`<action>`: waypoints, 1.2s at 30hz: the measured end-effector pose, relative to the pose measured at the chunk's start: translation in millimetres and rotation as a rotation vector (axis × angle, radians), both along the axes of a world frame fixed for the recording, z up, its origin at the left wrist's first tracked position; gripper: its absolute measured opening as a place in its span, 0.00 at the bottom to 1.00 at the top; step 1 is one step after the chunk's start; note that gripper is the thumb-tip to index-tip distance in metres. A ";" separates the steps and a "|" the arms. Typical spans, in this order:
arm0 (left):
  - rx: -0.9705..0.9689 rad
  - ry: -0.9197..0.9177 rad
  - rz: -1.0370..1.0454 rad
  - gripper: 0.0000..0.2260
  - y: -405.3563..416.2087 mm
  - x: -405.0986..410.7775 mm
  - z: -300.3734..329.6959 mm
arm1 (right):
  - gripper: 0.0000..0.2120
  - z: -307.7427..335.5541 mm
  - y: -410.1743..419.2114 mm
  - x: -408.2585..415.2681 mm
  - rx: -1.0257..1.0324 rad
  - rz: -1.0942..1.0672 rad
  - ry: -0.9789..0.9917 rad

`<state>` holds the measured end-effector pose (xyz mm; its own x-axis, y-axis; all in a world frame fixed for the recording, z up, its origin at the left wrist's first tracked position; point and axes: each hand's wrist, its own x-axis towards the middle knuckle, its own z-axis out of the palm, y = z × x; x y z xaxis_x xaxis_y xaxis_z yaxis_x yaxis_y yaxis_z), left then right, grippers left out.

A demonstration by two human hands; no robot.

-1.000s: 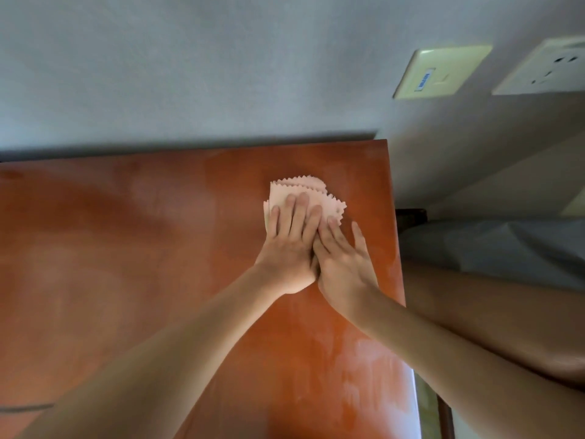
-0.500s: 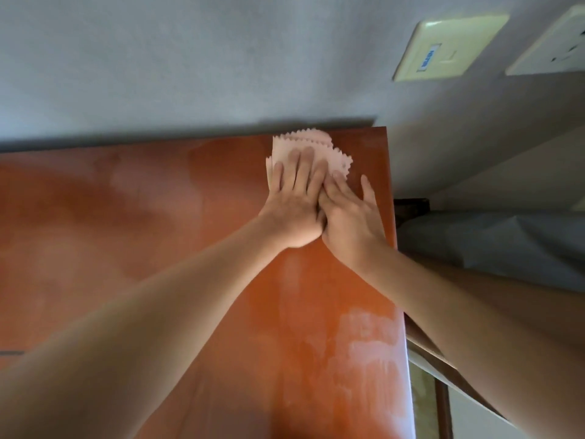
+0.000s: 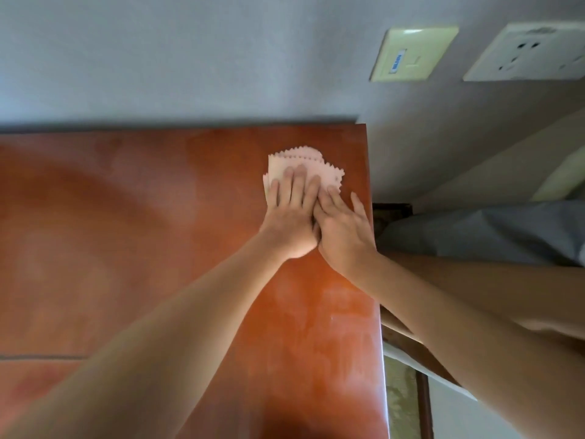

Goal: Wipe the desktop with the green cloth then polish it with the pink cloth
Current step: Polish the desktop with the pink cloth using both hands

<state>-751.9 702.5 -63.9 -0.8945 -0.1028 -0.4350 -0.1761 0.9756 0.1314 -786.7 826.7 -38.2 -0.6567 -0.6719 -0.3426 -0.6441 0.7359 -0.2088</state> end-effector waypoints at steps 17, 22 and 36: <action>-0.003 -0.014 -0.021 0.33 24.6 72.1 -5.6 | 0.28 5.9 23.8 56.2 0.100 0.113 -0.061; -0.031 -0.022 -0.010 0.35 1.9 49.3 -2.6 | 0.29 -0.9 0.8 41.0 0.054 0.037 -0.036; 0.026 -0.019 0.007 0.33 32.2 156.7 2.7 | 0.28 -5.5 31.7 152.0 -0.030 -0.026 -0.024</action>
<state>-595.2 734.7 -61.2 -0.8852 -0.0975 -0.4550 -0.1857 0.9706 0.1533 -634.7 858.3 -43.7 -0.6659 -0.6649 -0.3384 -0.6191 0.7456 -0.2466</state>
